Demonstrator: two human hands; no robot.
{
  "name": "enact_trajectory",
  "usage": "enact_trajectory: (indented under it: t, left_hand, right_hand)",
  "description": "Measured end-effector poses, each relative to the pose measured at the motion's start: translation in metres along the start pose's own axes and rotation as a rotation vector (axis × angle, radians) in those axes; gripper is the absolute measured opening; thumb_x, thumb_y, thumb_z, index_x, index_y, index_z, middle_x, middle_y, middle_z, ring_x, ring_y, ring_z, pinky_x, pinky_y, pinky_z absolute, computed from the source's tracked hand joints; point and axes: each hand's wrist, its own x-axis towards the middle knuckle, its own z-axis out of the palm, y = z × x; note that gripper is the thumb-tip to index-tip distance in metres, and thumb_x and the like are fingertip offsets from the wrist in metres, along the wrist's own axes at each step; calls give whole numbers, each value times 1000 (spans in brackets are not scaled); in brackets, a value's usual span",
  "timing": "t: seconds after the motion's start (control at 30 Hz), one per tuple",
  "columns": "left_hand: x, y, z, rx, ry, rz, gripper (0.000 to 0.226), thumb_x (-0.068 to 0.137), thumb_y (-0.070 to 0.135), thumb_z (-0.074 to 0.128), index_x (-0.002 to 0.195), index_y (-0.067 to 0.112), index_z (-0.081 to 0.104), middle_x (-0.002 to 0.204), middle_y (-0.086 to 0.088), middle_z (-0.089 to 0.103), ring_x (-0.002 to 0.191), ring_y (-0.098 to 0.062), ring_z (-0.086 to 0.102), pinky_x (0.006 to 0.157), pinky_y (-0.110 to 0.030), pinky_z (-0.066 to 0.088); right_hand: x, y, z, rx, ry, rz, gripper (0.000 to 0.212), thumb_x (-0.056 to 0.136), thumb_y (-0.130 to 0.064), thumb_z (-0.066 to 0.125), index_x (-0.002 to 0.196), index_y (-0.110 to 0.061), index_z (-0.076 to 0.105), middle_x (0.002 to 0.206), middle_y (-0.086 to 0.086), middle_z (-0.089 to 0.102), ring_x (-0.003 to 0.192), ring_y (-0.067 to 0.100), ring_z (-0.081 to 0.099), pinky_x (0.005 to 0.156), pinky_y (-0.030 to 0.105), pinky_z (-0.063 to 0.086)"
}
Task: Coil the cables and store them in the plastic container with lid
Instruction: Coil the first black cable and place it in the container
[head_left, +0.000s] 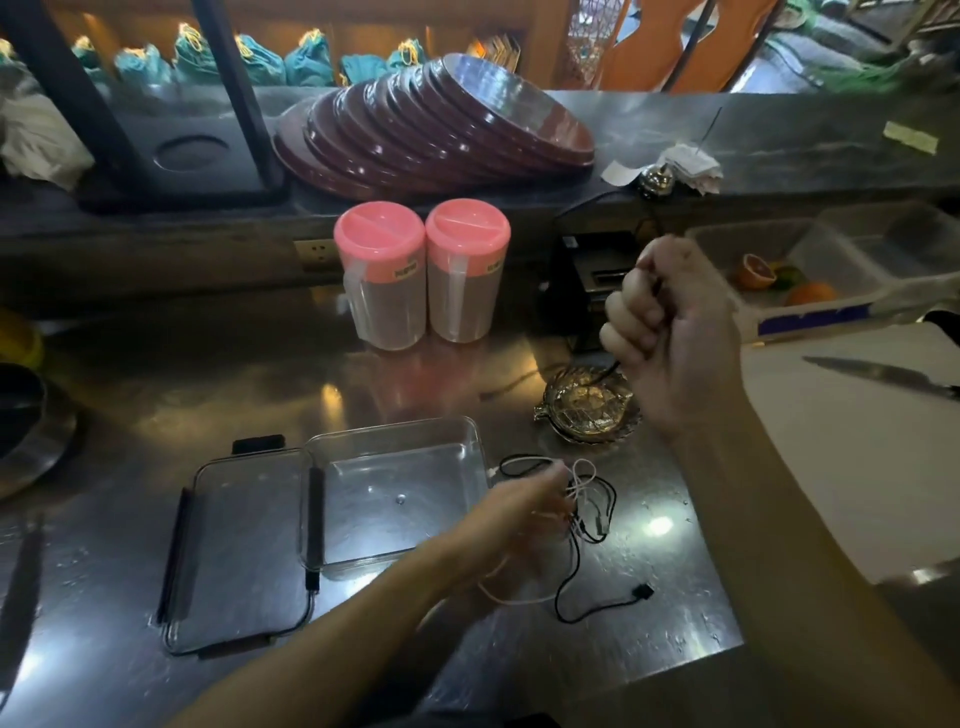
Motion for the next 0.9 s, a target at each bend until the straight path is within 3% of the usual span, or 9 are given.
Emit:
enact_trajectory:
  t: [0.07,0.13,0.2,0.3,0.4,0.6,0.7,0.83,0.9]
  left_hand:
    - [-5,22,2,-598,-156,9,76,90,62,59,141,7,51,138,-21,61,128,-39,59,113,-59,39]
    - [-13,41,-2,-845,-125,100,61,98,46,56,136,-1,49,135,-25,60,125,-42,59,114,-59,39]
    - [-16,49,-9,-977,15,177,40,101,36,54,121,1,56,113,-21,68,107,-35,70,101,-49,54]
    - [-12,44,-25,-975,270,211,29,106,32,44,100,8,60,69,-5,59,64,-19,67,65,-33,60]
    - [-18,33,-47,-935,425,256,35,109,35,36,94,11,57,55,3,38,42,-9,38,40,-23,39]
    - [-57,14,-105,-972,605,371,35,110,33,32,94,11,54,55,4,33,39,-8,28,35,-20,25]
    - [-71,2,-124,-965,697,389,32,109,27,33,96,10,56,58,3,35,44,-9,32,39,-21,32]
    - [-86,-6,-130,-824,742,358,30,108,17,37,109,3,64,69,-1,45,59,-13,42,58,-27,46]
    - [-89,-8,-132,-721,715,273,32,108,22,39,112,3,65,67,-1,44,55,-12,40,50,-25,47]
  right_hand:
    - [-9,17,1,38,-8,73,27,108,-25,43,83,-16,50,58,-1,27,45,10,23,37,20,25]
    - [-19,33,-1,62,8,143,28,107,-26,44,82,-17,51,58,-1,27,44,10,23,36,20,25]
    - [-31,47,-6,70,36,198,28,106,-24,45,80,-16,51,57,-1,27,43,10,24,36,21,24]
    - [-49,63,-15,87,66,281,24,101,-23,48,79,-14,51,55,-1,27,42,10,24,36,22,25]
    - [-61,74,-20,70,112,371,25,97,-28,53,77,-14,54,54,-3,26,42,9,23,38,23,24]
    - [-57,90,-20,96,145,430,33,105,-34,45,80,-15,57,52,-6,26,38,7,23,35,22,22]
    - [-47,99,-21,52,148,428,31,105,-32,46,82,-15,58,53,-5,28,39,7,24,34,21,24]
    - [-37,116,-17,-51,116,463,33,107,-30,43,88,-12,62,56,-2,30,38,7,24,33,20,23]
    - [-35,128,-7,-70,72,485,29,106,-28,44,95,-10,65,57,0,31,37,6,24,32,17,22]
